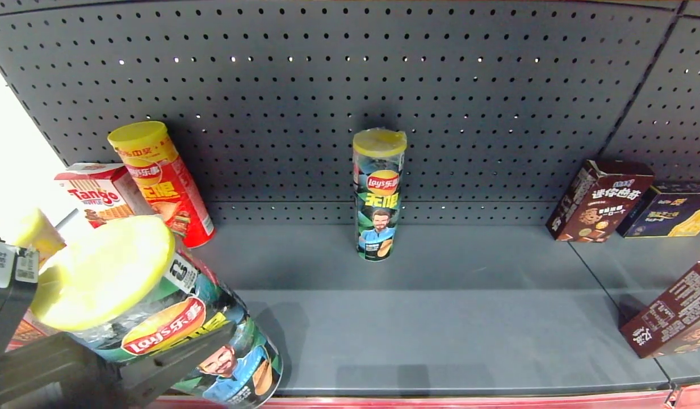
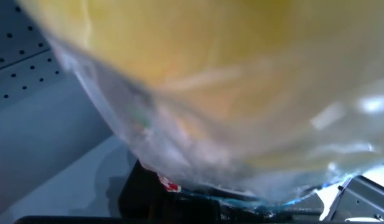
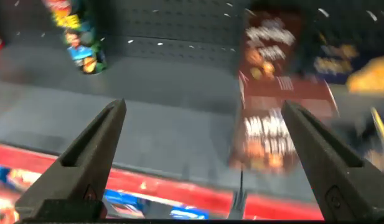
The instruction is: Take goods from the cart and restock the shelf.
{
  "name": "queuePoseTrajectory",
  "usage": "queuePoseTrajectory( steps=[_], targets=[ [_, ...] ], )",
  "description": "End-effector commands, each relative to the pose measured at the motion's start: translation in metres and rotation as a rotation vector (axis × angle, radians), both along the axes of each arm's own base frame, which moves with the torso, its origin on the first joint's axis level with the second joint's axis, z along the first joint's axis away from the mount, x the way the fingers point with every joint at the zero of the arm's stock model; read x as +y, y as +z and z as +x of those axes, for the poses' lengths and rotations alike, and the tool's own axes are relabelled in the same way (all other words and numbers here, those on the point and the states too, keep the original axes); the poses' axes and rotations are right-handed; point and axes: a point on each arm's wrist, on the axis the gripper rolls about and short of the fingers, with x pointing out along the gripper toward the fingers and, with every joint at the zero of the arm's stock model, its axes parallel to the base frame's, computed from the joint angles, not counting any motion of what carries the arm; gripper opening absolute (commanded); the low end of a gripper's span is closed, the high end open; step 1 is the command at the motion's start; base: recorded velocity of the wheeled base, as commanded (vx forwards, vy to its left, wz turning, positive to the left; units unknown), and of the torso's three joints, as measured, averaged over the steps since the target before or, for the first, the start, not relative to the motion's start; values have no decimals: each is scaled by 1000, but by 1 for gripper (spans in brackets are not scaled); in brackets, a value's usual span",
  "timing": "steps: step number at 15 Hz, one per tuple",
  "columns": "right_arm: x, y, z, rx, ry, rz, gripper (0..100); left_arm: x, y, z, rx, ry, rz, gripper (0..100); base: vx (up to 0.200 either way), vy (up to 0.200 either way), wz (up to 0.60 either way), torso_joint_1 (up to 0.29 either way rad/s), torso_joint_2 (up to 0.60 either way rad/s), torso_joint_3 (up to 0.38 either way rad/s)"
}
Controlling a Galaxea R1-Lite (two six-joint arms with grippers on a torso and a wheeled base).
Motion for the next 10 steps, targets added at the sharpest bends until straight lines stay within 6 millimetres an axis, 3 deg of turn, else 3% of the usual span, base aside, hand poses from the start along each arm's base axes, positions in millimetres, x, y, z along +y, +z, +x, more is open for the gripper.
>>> queuePoseTrajectory(
  steps=[1,3,7,10],
  targets=[
    [6,18,39,69,85,-75,100,1,-2,-1,6,2,4,0,0,0,0,0,0,0],
    [10,20,54,101,119,-91,100,1,-4,-1,12,2,7,0,0,0,0,0,0,0],
    [29,33,107,42,208,-94,100,0,-3,0,12,0,7,0,0,0,0,0,0,0],
    [48,36,124,93,307,-52,100,0,-4,0,13,0,7,0,0,0,0,0,0,0]
  ],
)
